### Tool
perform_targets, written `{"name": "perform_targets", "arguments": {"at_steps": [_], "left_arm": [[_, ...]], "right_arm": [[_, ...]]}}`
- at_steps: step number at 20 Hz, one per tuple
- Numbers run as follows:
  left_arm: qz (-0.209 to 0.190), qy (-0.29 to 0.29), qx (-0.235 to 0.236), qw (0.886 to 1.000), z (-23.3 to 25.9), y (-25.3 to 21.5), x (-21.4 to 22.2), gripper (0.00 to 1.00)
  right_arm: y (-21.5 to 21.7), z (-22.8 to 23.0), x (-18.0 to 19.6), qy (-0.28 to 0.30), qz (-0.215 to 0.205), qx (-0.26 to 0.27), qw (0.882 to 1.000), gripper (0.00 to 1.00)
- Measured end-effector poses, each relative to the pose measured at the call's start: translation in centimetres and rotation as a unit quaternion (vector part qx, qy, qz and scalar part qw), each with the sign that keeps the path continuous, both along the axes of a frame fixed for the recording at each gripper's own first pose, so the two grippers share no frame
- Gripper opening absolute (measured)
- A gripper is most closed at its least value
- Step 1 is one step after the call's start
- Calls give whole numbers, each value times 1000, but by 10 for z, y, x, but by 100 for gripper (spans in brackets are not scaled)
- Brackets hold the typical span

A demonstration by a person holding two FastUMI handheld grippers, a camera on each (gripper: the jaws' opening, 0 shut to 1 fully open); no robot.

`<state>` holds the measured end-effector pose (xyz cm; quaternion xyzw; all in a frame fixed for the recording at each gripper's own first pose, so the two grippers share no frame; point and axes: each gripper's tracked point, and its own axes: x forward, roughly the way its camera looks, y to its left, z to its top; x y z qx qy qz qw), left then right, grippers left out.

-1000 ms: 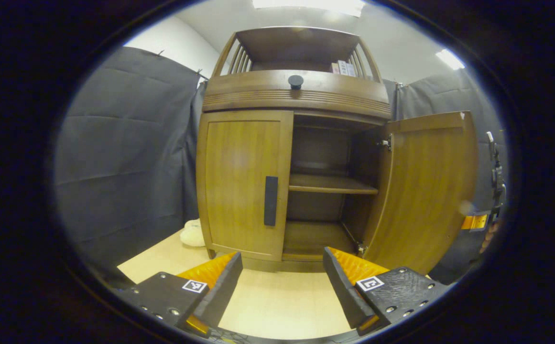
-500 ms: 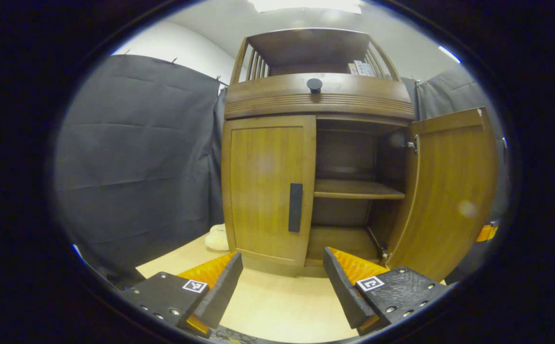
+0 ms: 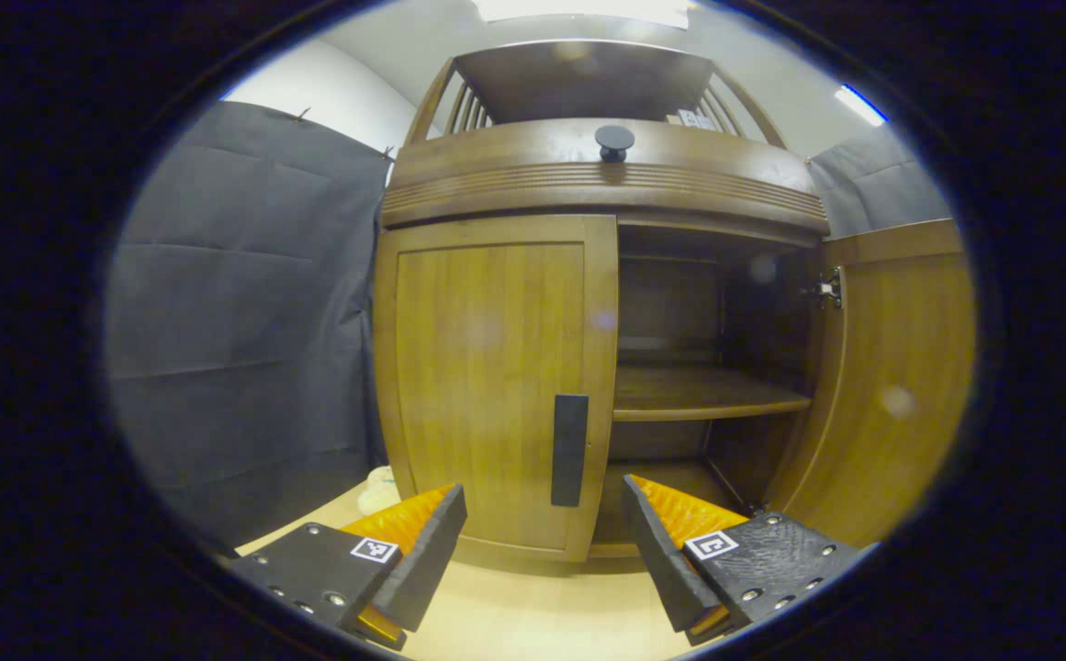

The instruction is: Open the right door of the double-door shoe cabinet with the right hand, and open the left door with the left hand.

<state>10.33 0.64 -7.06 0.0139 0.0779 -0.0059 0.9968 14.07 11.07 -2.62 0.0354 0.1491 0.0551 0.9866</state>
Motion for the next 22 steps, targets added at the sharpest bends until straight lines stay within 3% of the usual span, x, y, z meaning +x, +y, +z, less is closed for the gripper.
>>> {"name": "perform_targets", "arguments": {"at_steps": [1,6,8,10,11,13,19,22], "left_arm": [[-12,4,-3,1000,-4,-4,7,97],[-64,11,6,998,-15,-19,40,100],[-84,9,5,996,-15,-27,53,97],[-101,9,-5,995,-19,-32,64,92],[-108,9,-11,994,-18,-34,69,89],[-121,6,-14,993,-20,-40,81,100],[-157,42,-21,987,-36,-48,87,39],[-149,29,-15,988,-31,-47,86,25]], "right_arm": [[-7,6,-5,-5,-26,0,1000,94],[-23,28,-27,-32,-146,27,988,95],[-22,32,-40,-33,-173,35,984,91],[-20,38,-47,-40,-195,32,979,95],[-19,41,-53,-44,-206,29,977,92],[-15,45,-64,-50,-226,28,972,96],[7,35,-79,-43,-245,49,967,96],[19,32,-78,-41,-240,52,969,95]]}}
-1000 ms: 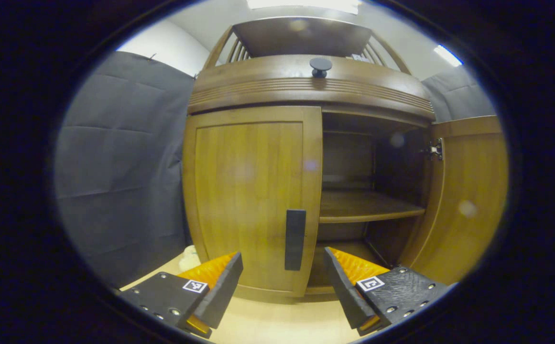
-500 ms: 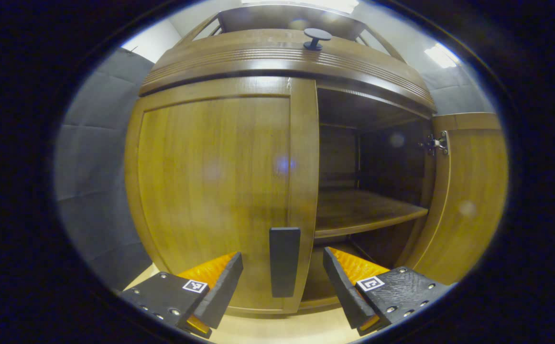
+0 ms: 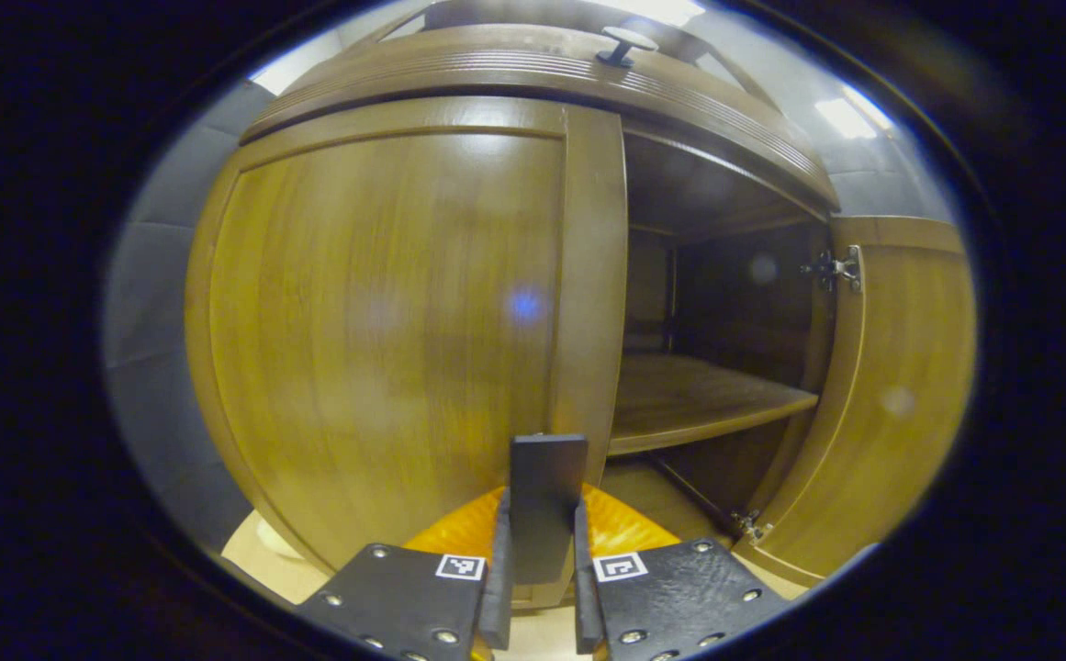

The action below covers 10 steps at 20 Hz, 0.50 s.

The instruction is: Open the right door of the double-door shoe cabinet with the right hand, and open the left door with the left hand.

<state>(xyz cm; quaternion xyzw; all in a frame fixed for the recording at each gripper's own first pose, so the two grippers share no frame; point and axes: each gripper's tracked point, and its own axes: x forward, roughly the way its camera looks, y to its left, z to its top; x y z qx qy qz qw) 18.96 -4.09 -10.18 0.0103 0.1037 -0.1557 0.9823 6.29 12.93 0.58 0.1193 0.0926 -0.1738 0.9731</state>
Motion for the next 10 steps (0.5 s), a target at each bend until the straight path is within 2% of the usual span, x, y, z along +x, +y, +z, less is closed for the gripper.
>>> {"name": "perform_targets", "arguments": {"at_steps": [2,4,6,7,9,10], "left_arm": [[13,-1,-3,1000,2,3,0,16],[20,-1,-10,1000,-1,3,1,30],[24,-1,-12,1000,0,4,-2,30],[26,-5,-13,1000,1,5,-2,30],[26,-10,-12,1000,3,6,-7,30],[27,-12,-13,999,4,6,-8,17]], "right_arm": [[8,1,3,-2,9,-3,1000,96],[14,1,7,-4,18,-7,1000,96],[23,0,12,-6,30,-9,1000,95],[24,0,12,-8,30,-11,999,92],[27,4,15,-20,24,-17,999,92],[30,5,16,-24,25,-16,999,92]]}}
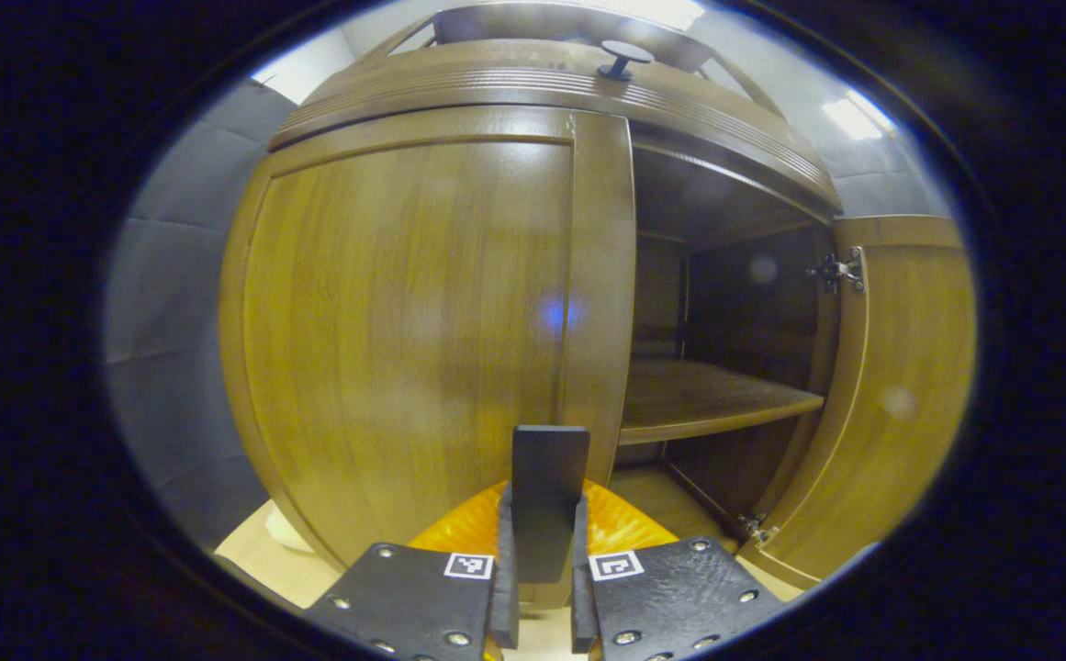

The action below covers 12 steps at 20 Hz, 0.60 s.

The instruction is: Open the right door of the double-door shoe cabinet with the right hand, and open the left door with the left hand.

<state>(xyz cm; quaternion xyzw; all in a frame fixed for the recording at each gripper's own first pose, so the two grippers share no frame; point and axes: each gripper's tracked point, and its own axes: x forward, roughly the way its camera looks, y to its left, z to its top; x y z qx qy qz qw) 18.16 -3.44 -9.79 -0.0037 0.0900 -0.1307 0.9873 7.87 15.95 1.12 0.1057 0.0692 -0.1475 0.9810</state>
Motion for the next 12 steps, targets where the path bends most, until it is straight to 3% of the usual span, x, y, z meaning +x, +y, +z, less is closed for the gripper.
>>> {"name": "perform_targets", "arguments": {"at_steps": [1,5,6,8,12], "left_arm": [[0,-1,-2,1000,2,2,-3,30],[-4,-3,-8,1000,5,7,-8,30],[-6,-4,-9,1000,8,8,-8,30],[-8,-5,-10,1000,11,10,-8,30],[-15,-3,-21,1000,18,19,-5,31]], "right_arm": [[6,-2,1,-1,8,5,1000,95],[22,-19,6,20,34,10,999,96],[29,-23,7,26,39,15,999,100],[46,-31,10,35,55,16,998,95],[85,-45,11,55,98,-2,994,96]]}}
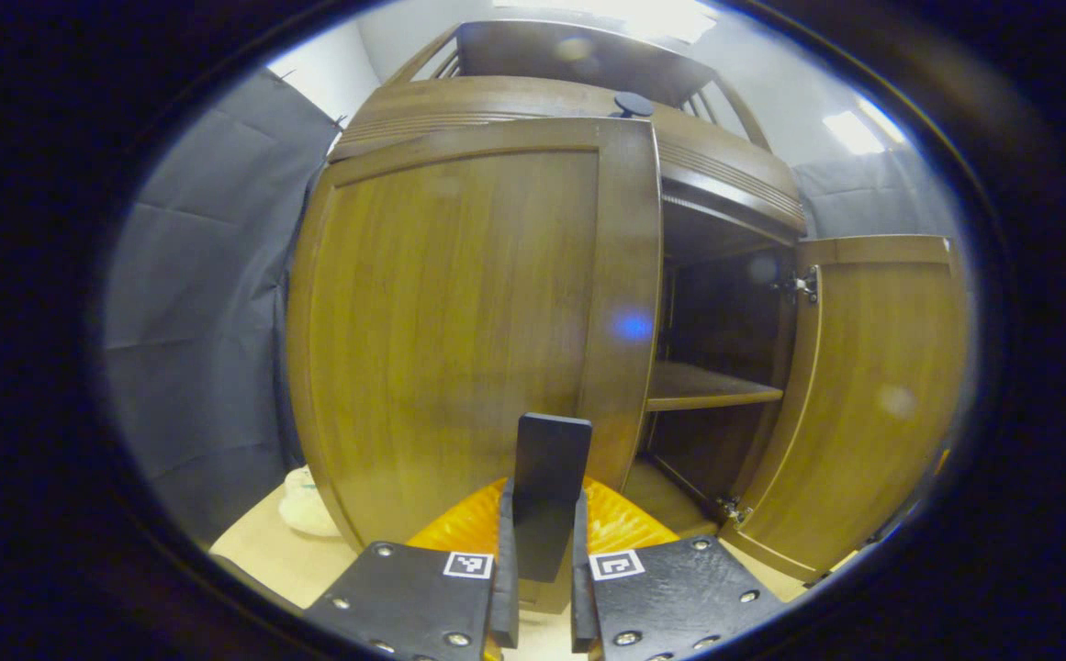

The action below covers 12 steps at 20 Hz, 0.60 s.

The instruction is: Open the right door of the double-door shoe cabinet with the right hand, and open the left door with the left hand.

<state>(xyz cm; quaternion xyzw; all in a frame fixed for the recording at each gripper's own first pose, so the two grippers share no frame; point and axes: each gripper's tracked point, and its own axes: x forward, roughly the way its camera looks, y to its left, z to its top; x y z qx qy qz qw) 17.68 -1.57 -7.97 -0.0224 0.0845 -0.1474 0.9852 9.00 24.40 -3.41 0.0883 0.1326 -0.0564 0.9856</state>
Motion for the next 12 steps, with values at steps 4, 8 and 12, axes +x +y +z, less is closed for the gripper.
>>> {"name": "perform_targets", "arguments": {"at_steps": [4,8,12], "left_arm": [[-6,-2,-7,1000,-4,1,-1,23],[-14,-6,-10,1000,-7,1,-3,31],[-24,-7,-14,1000,-7,6,-7,26]], "right_arm": [[41,-16,-2,20,49,-13,999,92],[77,-17,1,10,74,-12,997,92],[107,-19,5,0,86,-12,996,92]]}}
